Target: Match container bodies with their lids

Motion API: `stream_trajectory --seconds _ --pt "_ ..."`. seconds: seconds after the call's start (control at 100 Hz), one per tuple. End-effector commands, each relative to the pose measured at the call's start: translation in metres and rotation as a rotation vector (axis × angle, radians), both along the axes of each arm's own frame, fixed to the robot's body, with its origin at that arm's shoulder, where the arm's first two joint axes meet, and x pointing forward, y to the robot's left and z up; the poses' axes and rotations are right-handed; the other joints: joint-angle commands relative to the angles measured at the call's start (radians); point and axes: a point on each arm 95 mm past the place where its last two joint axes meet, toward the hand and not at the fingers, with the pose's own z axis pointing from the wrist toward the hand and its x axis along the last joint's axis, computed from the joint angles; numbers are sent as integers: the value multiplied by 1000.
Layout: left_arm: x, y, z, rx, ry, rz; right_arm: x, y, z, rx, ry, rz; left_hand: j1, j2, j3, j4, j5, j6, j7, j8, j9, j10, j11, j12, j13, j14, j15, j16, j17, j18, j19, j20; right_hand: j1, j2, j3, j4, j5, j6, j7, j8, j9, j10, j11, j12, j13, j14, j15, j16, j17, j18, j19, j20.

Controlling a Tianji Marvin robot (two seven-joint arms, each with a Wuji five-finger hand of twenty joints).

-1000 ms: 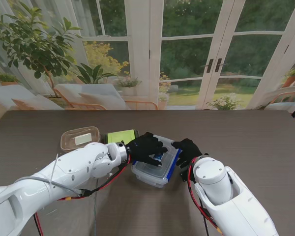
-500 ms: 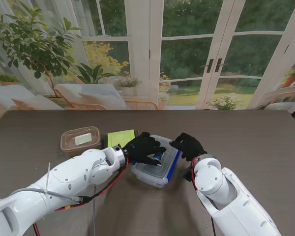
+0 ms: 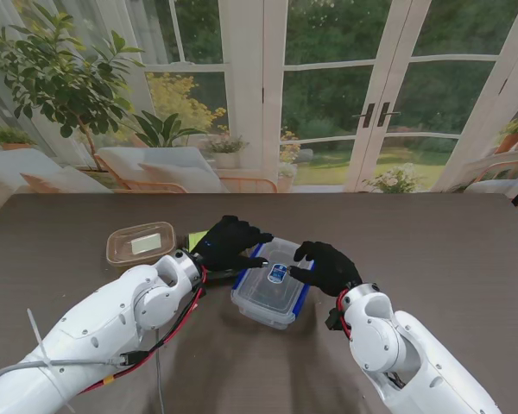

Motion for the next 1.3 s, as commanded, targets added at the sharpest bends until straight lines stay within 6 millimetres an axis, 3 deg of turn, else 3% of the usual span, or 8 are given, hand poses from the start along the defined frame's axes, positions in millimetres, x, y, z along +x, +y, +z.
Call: stream_trajectory --seconds 0.0,0.36,0.57,0.93,1.29 --pt "-1 8 -3 11 23 23 -8 8 -2 -19 1 44 15 1 -1 13 16 7 4 -7 9 10 2 -3 20 17 11 11 6 15 10 14 -34 -28 -16 -9 9 -32 -25 -12 14 -40 -32 -22 -35 -33 -55 -28 -227 -52 -54 -52" --pt "-8 39 -9 -64 122 127 -18 30 -7 -150 -80 186 13 -3 -7 10 34 31 12 -5 12 13 -4 -7 20 16 7 5 -2 23 9 -7 -38 -44 -44 -8 -80 -45 -92 -23 -42 -69 -94 -54 -91 -75 -182 -83 -287 -91 -155 -110" --pt "-13 51 -15 -111 163 179 -27 33 -6 -194 -99 219 20 -2 -5 11 40 36 14 -4 10 16 -7 -12 15 19 -1 -1 -8 26 -3 -17 -40 -44 -53 -7 -110 -43 -107 -25 -73 -69 -104 -61 -116 -79 -203 -92 -308 -96 -181 -119" --pt "-20 60 -28 -153 221 219 -37 43 -14 -311 -118 289 33 -2 0 14 36 38 12 -3 5 21 -9 -17 6 20 -15 -10 -14 29 -31 -32 -41 -48 -91 -8 -252 -34 -173 -45 -195 -74 -127 -72 -210 -93 -259 -110 -375 -109 -251 -131" --pt "-23 65 -35 -168 246 234 -34 53 -30 -438 -155 332 33 2 -1 14 38 41 13 -1 2 23 -10 -18 -1 21 -21 -15 -19 29 -53 -38 -9 -92 -87 -8 -298 -16 -174 -38 -262 -68 -91 -56 -278 -115 -270 -113 -410 -135 -294 -122"
